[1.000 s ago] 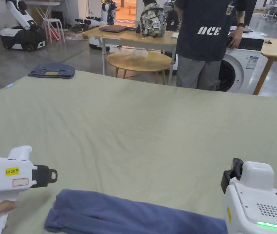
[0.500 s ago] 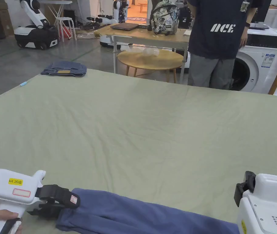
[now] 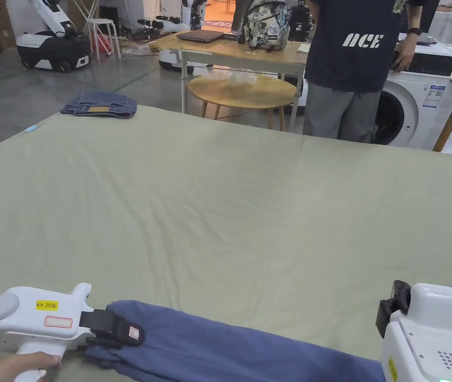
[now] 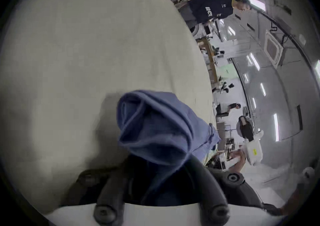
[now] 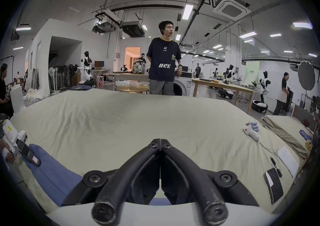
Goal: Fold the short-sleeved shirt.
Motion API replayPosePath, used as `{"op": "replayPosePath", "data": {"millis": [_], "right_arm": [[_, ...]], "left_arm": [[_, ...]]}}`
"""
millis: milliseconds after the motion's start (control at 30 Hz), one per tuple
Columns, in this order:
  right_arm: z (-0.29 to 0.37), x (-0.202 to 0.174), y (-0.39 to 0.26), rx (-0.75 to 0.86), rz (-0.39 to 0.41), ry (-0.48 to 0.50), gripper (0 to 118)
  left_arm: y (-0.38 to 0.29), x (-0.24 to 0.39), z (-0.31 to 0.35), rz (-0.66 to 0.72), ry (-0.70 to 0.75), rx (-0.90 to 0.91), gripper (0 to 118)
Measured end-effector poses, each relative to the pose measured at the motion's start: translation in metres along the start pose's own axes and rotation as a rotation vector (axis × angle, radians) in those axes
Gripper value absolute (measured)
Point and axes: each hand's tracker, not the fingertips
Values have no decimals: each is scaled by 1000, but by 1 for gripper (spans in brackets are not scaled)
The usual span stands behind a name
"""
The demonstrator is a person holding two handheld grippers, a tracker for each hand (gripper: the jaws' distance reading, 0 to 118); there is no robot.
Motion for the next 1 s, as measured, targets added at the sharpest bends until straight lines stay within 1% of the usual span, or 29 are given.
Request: {"op": "replayPosePath", "data": {"millis": [133,200,333,467,567,700,767,800,833,1000], "right_arm": [[0,1,1,3,3,-2,0],[0,2,3,5,5,-1,0],[0,3,6,11,8,0,0],[-1,2,8,16,9,5,0],[-3,1,8,17,11,9,0],[-5,-3,8,15,10,22,0],[-6,-6,8,13,10,26,0],[-6,-6,8,12,9,30,0],[-6,-7,8,11,9,32,0],[-6,-8,8,10,13,43,0]], "left_arm": [[2,19,16,-31,22,44,4],[2,33,26,-71,19,75,3],[15,46,46,-144,87,116,3],[25,59,80,-148,128,163,3],[28,68,97,-164,265,183,3],[14,92,97,-174,316,167,3],[8,102,92,-177,291,154,3],[14,91,91,-175,264,148,3],[11,97,87,-168,195,125,3],[-10,136,52,-178,56,85,3]]}}
